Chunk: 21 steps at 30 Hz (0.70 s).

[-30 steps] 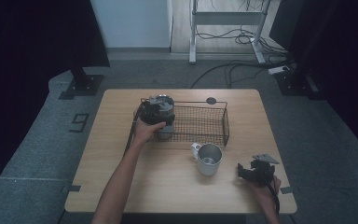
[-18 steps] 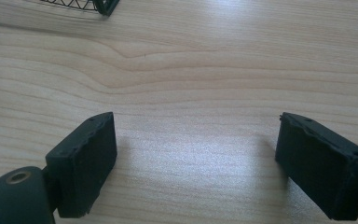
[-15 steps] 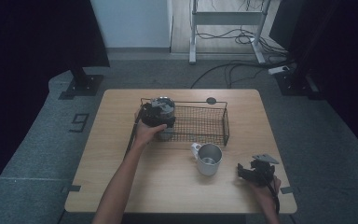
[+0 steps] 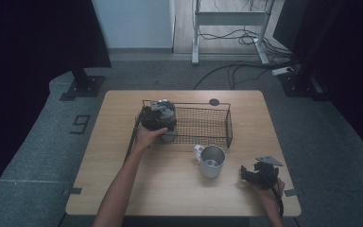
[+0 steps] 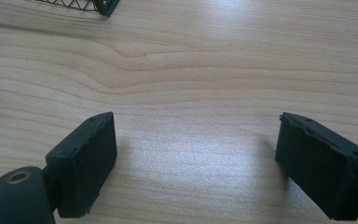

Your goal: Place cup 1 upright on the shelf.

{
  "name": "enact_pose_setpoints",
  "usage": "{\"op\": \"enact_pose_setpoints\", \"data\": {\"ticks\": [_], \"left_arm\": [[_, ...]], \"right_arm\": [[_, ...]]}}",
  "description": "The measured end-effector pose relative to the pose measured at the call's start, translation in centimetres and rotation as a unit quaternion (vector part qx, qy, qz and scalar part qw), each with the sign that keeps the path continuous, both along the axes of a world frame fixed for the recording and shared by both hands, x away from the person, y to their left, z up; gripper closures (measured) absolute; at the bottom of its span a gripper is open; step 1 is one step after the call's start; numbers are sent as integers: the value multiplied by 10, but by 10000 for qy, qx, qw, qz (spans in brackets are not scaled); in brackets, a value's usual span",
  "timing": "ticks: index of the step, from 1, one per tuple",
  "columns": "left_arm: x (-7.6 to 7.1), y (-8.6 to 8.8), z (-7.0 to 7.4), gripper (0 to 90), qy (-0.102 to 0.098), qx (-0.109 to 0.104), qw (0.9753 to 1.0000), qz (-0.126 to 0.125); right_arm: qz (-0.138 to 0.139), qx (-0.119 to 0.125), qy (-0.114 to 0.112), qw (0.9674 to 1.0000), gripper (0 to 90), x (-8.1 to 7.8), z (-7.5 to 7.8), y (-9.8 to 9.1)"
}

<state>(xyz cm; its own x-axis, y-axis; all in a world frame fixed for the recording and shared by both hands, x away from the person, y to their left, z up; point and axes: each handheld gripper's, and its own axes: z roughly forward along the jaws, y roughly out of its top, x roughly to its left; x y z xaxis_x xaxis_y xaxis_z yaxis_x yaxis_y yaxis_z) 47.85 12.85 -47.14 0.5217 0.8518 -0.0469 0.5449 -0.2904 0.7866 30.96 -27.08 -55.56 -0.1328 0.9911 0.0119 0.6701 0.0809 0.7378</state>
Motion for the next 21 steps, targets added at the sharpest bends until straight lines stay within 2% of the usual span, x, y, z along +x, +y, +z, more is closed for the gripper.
{"op": "enact_pose_setpoints", "data": {"ticks": [8, 13, 21], "left_arm": [[-1, -1, 0, 37, 18, 7, 10000, 30], [-3, -2, 1, 24, -38, 73, 10000, 3], [-8, 4, 9, 0, -108, -143, 9998, -37]], "right_arm": [[0, 0, 0, 10000, 122, 0, 0, 0], [0, 1, 0, 10000, 122, 0, 0, 0], [-2, 3, 1, 10000, 122, 0, 0, 0]]}}
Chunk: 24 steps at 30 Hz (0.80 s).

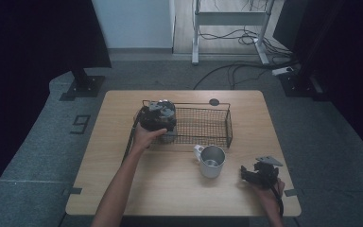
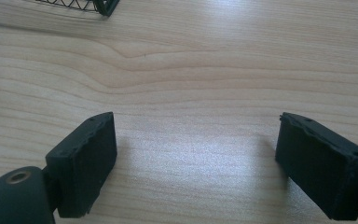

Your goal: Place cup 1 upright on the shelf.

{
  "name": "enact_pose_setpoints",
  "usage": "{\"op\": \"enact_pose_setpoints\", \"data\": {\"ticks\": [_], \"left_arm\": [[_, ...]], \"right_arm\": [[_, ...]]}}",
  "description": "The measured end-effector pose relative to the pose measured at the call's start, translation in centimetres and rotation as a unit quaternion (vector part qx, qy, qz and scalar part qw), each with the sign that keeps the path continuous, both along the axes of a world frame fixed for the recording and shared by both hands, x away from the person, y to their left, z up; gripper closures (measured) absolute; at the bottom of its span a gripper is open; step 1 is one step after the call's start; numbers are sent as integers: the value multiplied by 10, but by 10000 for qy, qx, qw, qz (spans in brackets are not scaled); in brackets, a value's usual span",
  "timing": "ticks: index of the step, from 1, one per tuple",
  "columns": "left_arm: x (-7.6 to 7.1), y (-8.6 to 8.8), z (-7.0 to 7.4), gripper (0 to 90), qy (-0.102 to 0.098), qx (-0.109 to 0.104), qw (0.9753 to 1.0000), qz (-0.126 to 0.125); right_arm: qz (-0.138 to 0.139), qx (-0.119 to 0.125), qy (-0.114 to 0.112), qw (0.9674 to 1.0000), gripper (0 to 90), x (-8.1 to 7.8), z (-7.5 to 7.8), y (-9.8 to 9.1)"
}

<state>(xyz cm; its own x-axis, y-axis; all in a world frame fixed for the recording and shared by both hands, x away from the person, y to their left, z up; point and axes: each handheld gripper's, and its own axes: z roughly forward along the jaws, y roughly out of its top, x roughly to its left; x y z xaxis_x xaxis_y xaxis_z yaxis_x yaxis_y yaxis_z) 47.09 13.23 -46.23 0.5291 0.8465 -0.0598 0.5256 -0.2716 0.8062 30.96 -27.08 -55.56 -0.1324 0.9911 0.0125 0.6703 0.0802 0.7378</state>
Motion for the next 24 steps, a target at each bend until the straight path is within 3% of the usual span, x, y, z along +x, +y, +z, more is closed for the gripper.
{"op": "enact_pose_setpoints", "data": {"ticks": [18, 24], "left_arm": [[-29, 15, 18, 0, -252, -175, 9993, -235], [-44, 18, 22, 0, -304, -105, 9990, -325]], "right_arm": [[1, -1, 1, 10000, 121, 0, 0, 0], [-2, 0, -3, 10000, 122, 0, 0, 0]]}}
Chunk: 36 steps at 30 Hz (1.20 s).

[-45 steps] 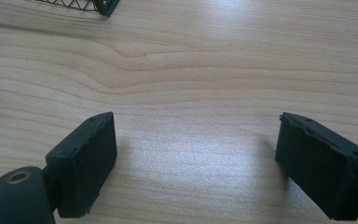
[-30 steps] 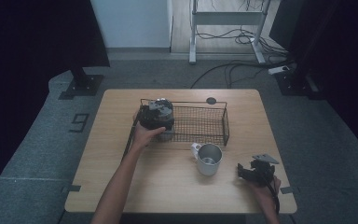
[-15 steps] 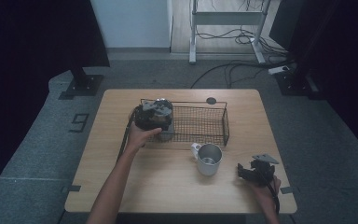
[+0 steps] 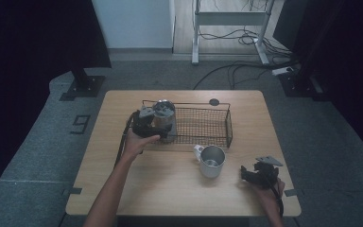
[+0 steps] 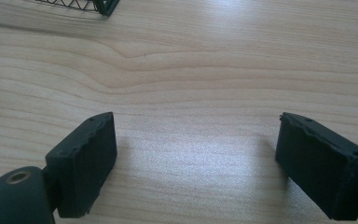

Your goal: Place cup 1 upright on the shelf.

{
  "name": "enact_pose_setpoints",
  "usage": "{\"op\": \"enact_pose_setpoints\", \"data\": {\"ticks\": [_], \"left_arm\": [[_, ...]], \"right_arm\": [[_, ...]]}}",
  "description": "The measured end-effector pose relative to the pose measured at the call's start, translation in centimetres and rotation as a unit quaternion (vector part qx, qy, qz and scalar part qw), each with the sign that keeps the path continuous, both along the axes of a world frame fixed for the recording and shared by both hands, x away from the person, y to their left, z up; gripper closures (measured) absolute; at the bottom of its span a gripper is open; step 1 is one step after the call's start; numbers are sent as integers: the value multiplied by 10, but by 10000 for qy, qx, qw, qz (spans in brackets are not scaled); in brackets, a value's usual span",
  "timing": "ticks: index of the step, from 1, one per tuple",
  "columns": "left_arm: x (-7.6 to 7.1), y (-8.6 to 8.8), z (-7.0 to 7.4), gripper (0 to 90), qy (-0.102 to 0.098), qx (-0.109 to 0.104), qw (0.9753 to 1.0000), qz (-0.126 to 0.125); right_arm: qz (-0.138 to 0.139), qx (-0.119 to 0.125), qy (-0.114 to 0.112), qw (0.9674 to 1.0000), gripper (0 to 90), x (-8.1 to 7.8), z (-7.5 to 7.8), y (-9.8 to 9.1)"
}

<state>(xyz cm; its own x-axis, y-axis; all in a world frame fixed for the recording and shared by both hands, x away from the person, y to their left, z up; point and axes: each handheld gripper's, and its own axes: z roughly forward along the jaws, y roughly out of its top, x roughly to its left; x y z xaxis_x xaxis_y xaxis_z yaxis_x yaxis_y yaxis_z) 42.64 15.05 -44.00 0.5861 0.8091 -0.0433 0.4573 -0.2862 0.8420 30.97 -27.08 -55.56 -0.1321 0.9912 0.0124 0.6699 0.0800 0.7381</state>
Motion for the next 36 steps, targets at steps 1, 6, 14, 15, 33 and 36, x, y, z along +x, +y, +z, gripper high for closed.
{"op": "enact_pose_setpoints", "data": {"ticks": [1, 6, 14, 15, 33, 36], "left_arm": [[-3, 1, 1, 2, -12, 13, 10000, -10], [-18, 6, 1, 13, -15, -63, 10000, -39], [-41, 15, -7, 32, -9, -257, 9996, -76], [-44, 15, -9, 35, 10, -284, 9996, -90], [-87, 35, -57, 95, 223, -231, 9995, 3], [-90, 39, -64, 106, 308, -210, 9993, 30]], "right_arm": [[2, -6, 9, 10000, 121, 0, 0, 0], [-5, 7, 11, 10000, 121, 0, 0, 0], [-5, 6, 12, 10000, 121, 0, 0, 0], [-4, 6, 11, 10000, 121, 0, 0, 0], [-9, -1, 10, 10000, 121, 0, 0, 0], [-15, -4, 10, 10000, 121, 0, 0, 0]]}}
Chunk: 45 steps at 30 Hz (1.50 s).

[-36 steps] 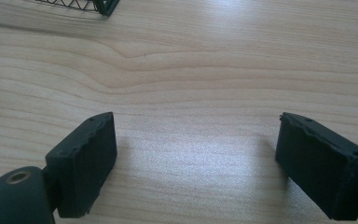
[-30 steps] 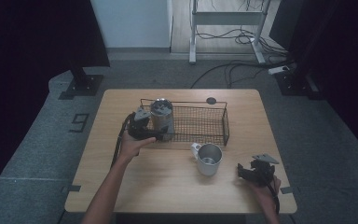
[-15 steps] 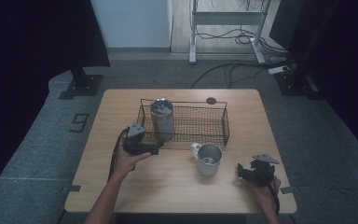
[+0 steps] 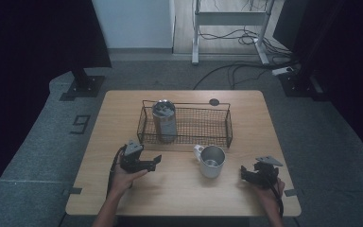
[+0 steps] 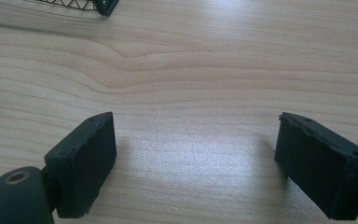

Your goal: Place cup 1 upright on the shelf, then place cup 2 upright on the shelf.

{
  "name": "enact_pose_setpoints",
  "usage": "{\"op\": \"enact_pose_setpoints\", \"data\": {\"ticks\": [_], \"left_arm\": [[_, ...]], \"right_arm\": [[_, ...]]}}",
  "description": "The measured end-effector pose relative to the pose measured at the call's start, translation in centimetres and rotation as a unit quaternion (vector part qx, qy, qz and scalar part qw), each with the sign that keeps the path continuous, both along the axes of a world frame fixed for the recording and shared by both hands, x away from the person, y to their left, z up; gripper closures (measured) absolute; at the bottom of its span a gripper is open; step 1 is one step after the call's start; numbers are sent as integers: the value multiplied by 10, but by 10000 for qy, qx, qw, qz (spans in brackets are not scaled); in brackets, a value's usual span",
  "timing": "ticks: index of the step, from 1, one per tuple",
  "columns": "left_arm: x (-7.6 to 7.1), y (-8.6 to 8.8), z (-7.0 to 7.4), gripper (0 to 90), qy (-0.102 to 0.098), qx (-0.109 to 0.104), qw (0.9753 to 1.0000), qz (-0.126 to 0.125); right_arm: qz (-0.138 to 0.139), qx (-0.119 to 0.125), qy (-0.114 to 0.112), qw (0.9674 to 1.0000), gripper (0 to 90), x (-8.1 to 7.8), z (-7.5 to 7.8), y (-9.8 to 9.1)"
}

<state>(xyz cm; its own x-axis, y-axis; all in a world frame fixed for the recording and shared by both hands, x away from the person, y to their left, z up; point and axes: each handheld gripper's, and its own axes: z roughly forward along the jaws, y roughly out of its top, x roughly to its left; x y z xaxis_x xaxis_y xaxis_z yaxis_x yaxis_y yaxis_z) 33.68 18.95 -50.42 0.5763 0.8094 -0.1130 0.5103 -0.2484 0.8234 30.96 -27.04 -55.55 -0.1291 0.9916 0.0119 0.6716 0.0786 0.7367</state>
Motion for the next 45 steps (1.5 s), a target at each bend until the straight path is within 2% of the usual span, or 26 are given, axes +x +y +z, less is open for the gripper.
{"op": "enact_pose_setpoints", "data": {"ticks": [5, 6, 9, 14, 21, 26, 30, 36, 45], "left_arm": [[-2, 3, -8, 125, 78, 1, 10000, 20], [-2, 3, -10, 128, 96, 69, 9999, 17], [-2, 4, -10, 131, 87, 43, 9999, 40], [-5, 3, -13, 130, 67, 168, 9998, 44], [-9, 3, -17, 130, 129, 159, 9998, 32], [-11, 6, -17, 131, 106, 133, 9998, 53], [-11, 7, -17, 132, 120, 135, 9998, 51], [-11, 8, -18, 132, 127, 130, 9998, 36], [-11, 9, -19, 133, 166, 142, 9998, 33]], "right_arm": [[-5, 6, 4, 10000, 121, 0, 0, 0], [-5, 6, 3, 10000, 121, 0, 0, 0], [-4, 12, 2, 10000, 119, 0, 0, 0], [33, -12, 16, 10000, 106, 2, 0, 1], [32, -20, 38, 10000, 93, 4, 0, 1], [123, 10, 159, 9998, 104, 3, 3, 3], [248, 48, 57, 9997, 105, 0, 6, 8], [413, 258, -173, 9987, 107, -7, 18, 13], [702, 576, -400, 9951, 119, -15, 35, 23]]}}
